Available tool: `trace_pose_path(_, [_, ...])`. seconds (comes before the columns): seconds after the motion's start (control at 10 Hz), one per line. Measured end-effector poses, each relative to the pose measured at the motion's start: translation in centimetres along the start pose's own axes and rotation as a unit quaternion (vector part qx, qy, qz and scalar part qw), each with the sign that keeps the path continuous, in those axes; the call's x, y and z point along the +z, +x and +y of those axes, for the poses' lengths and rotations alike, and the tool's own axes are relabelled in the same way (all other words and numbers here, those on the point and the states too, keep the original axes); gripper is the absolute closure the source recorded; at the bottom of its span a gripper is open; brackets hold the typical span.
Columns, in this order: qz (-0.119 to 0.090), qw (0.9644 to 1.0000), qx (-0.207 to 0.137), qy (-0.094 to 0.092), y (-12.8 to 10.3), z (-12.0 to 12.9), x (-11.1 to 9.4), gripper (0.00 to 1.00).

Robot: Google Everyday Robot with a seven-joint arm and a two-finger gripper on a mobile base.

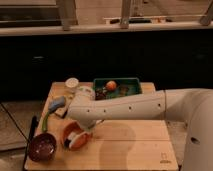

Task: Wipe red bowl with brush

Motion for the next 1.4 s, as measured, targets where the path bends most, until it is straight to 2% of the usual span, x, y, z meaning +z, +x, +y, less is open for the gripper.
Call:
trace_pose_path(0.4, [-0.006, 0.9983, -0.054, -0.023, 1.4, -1.9, 0.7, 1.0])
trace_pose_path(0.8, [-0.006, 0.9959, -0.081, -0.041, 1.8, -1.6, 2.6, 1.0])
trace_pose_path(1.0, [-0.003, 0.9951, -0.088, -0.044, 1.9, -1.8, 3.0, 1.0])
trace_pose_path(1.4, [0.008, 0.9923, -0.116, -0.043, 0.4, -3.7, 3.1, 1.0])
